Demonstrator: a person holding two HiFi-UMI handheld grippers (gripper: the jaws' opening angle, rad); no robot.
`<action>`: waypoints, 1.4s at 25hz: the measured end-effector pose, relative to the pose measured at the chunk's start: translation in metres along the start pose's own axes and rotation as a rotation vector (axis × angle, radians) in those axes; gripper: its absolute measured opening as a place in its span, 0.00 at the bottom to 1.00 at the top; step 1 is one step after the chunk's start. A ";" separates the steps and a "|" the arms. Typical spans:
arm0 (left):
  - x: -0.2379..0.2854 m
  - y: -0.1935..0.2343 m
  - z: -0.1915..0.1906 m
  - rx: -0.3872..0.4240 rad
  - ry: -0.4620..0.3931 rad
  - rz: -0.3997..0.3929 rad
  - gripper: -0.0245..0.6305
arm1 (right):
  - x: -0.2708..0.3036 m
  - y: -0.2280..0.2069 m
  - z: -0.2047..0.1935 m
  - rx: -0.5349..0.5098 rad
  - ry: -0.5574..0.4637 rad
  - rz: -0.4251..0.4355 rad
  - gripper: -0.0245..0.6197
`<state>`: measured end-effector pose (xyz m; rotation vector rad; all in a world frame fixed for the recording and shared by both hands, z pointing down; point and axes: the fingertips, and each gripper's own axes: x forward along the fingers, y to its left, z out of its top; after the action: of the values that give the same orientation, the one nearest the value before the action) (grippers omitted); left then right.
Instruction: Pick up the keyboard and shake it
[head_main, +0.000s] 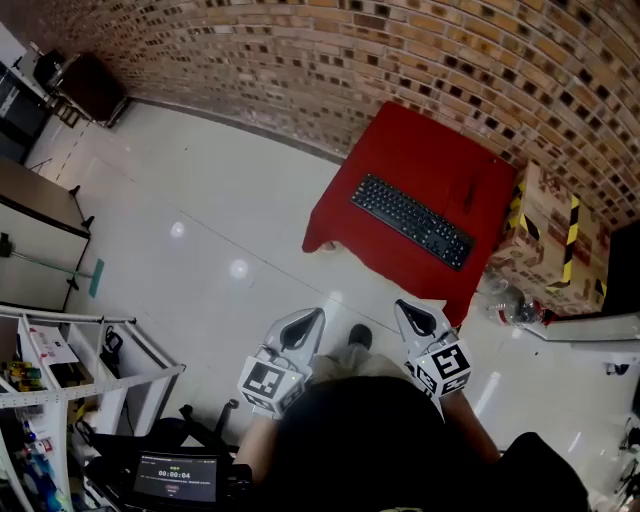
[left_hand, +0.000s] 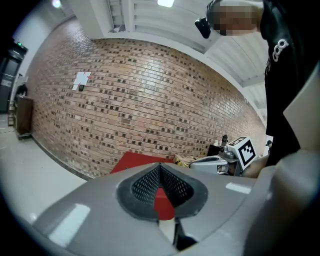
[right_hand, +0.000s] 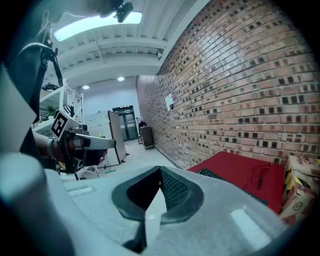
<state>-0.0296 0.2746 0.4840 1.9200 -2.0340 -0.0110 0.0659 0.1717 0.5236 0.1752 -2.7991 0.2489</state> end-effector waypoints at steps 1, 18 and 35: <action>0.001 0.000 0.000 0.000 0.004 0.002 0.06 | 0.000 -0.002 0.001 0.003 -0.001 0.001 0.03; 0.022 0.014 0.010 0.010 0.025 -0.038 0.06 | 0.002 -0.021 0.000 0.051 0.017 -0.055 0.03; 0.022 0.079 0.022 -0.028 0.029 -0.170 0.06 | 0.047 0.006 0.013 0.051 0.083 -0.146 0.03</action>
<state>-0.1120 0.2551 0.4869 2.0575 -1.8373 -0.0523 0.0173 0.1710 0.5263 0.3704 -2.6839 0.2852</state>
